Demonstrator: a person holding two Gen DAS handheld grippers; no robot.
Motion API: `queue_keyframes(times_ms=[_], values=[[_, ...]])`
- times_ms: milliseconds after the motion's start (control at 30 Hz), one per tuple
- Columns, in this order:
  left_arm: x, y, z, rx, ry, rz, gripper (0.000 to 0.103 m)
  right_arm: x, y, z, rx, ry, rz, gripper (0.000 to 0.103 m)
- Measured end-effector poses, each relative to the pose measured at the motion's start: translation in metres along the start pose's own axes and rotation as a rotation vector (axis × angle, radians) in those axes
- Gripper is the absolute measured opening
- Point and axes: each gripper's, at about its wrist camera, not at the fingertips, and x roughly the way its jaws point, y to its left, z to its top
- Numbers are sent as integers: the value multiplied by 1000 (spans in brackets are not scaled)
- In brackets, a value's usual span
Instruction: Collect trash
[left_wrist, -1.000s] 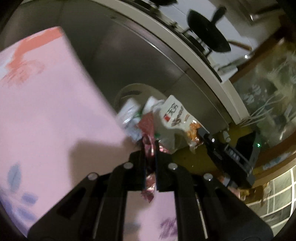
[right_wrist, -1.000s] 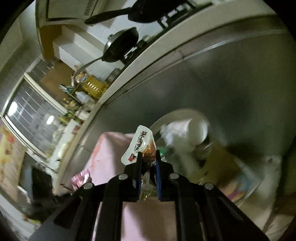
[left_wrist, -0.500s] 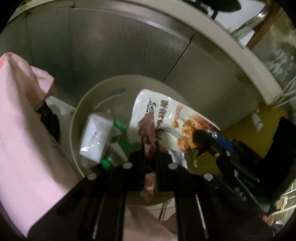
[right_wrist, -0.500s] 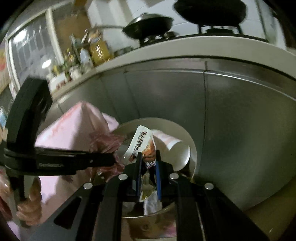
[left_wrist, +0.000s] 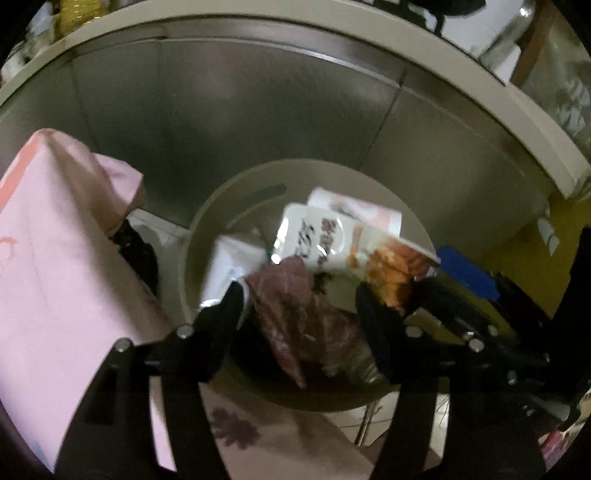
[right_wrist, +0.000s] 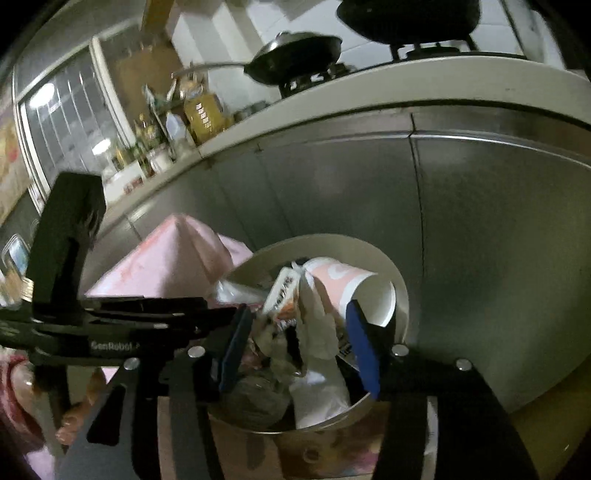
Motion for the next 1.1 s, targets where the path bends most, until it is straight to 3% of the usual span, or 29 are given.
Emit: queue_keyframes(times_ms=[300, 467, 700, 1000, 1100], values=[[-54, 6, -1, -53, -92, -35, 60, -44, -7, 1, 192, -74, 74, 51], [-95, 5, -21, -65, -155, -52, 60, -68, -3, -15, 299, -99, 131, 51], [-134, 7, -72, -37, -186, 32, 70, -89, 12, -45, 466, -45, 110, 51], [-178, 16, -134, -1, -218, 184, 96, -123, 58, -66, 438, -47, 52, 51], [-196, 18, -147, 5, -242, 225, 97, -132, 70, -68, 434, -55, 48, 51]])
